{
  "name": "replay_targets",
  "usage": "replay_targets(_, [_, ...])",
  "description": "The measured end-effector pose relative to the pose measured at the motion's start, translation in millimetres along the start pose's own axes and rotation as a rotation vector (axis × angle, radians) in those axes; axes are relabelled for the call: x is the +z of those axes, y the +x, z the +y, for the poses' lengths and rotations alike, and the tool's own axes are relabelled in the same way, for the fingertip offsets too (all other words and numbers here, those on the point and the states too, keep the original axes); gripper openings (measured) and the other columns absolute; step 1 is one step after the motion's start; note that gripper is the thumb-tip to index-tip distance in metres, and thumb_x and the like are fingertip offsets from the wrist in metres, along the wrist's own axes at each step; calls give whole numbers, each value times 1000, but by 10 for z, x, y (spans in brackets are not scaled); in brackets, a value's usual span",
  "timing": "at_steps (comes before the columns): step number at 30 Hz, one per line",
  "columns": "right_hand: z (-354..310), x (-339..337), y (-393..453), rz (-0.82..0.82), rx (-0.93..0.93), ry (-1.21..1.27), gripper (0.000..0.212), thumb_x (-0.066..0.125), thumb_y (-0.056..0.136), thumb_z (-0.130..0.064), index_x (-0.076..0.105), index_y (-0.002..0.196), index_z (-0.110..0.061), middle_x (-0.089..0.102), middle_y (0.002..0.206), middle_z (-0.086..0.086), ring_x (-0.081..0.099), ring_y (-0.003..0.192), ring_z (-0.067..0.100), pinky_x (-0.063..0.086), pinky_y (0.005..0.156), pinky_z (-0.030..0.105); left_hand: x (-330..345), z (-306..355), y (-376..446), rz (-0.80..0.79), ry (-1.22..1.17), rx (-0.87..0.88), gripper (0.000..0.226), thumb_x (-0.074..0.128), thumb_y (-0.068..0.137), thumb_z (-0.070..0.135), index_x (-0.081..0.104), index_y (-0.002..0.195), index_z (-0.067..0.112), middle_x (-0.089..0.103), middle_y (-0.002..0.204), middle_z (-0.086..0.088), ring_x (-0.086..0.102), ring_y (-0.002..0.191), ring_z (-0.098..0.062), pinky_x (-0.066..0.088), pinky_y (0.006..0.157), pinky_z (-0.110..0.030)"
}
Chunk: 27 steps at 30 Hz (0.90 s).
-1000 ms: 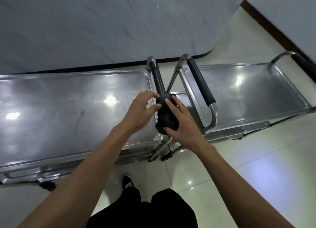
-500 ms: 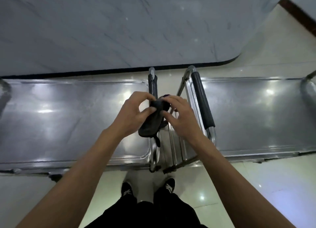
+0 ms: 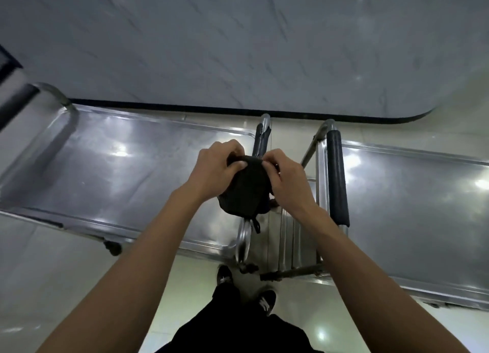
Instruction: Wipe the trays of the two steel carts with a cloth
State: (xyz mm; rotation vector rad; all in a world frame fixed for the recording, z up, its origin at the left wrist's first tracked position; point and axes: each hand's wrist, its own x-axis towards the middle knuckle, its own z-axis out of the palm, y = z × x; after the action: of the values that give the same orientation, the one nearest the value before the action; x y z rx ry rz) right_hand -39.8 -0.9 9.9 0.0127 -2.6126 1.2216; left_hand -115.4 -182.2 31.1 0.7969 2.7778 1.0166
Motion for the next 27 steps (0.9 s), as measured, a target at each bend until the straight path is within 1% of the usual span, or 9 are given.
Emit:
replay_targets(2, [74, -18, 73, -5, 53, -18, 8, 47, 104, -20, 55, 102, -20, 60, 86, -7, 60, 79, 6, 50, 70, 22, 94, -1, 159, -30, 27, -27, 8, 66, 92, 27, 59, 95, 28, 58, 86, 14, 56, 93, -18, 47, 90, -50])
replay_targets(5, [208, -27, 210, -8, 124, -59, 10, 46, 104, -23, 55, 99, -24, 60, 85, -8, 59, 79, 5, 47, 68, 21, 269, -34, 394, -67, 27, -82, 6, 65, 92, 30, 60, 96, 29, 64, 89, 12, 58, 94, -20, 47, 91, -51])
replay_targets(9, [457, 63, 384, 12, 267, -156, 11, 47, 103, -23, 56, 98, -22, 62, 81, -5, 60, 76, 13, 50, 66, 30, 523, -93, 647, -40, 76, -144, 7, 66, 89, 37, 62, 93, 32, 68, 91, 12, 61, 96, -17, 44, 93, -47])
replay_targets(12, [584, 214, 453, -1, 344, -205, 9, 49, 102, -23, 58, 100, -21, 64, 87, -2, 62, 81, 18, 47, 65, 32, 686, -172, 722, -20, 85, -193, 7, 68, 88, 36, 65, 92, 32, 69, 90, 11, 60, 96, -18, 45, 92, -45])
replay_targets(16, [637, 340, 401, -53, 385, -120, 21, 54, 98, -21, 62, 117, -20, 68, 107, -1, 61, 97, 18, 51, 84, 34, 826, -292, 724, -8, 20, -240, 6, 70, 87, 32, 65, 89, 31, 67, 88, 11, 61, 89, -16, 51, 88, -45])
replay_targets(18, [634, 296, 397, -15, 395, -74, 22, 54, 97, -12, 67, 114, -16, 69, 107, 1, 61, 100, 17, 50, 91, 33, 840, -300, 760, -10, -29, -246, 7, 72, 84, 33, 66, 87, 31, 66, 84, 14, 62, 86, -15, 52, 85, -41])
replay_targets(22, [628, 96, 601, 46, 355, -201, 24, 53, 96, -7, 71, 109, -16, 69, 106, 2, 59, 100, 18, 40, 86, 25, 844, -234, 917, -5, -83, -228, 10, 72, 83, 39, 63, 82, 35, 58, 73, 21, 60, 76, -10, 49, 77, -35])
replay_targets(25, [653, 104, 692, -27, 393, -244, 24, 52, 98, -9, 70, 113, -16, 68, 110, 3, 60, 102, 19, 44, 88, 28, 872, -263, 966, -35, -27, -217, 8, 69, 87, 41, 63, 85, 35, 59, 78, 19, 60, 84, -13, 43, 86, -40])
replay_targets(27, [662, 208, 621, -46, 450, -174, 25, 51, 99, -9, 68, 118, -13, 68, 112, 5, 61, 104, 21, 49, 92, 33, 909, -334, 972, -44, 5, -204, 5, 66, 90, 39, 64, 87, 34, 61, 82, 18, 60, 91, -15, 38, 88, -42])
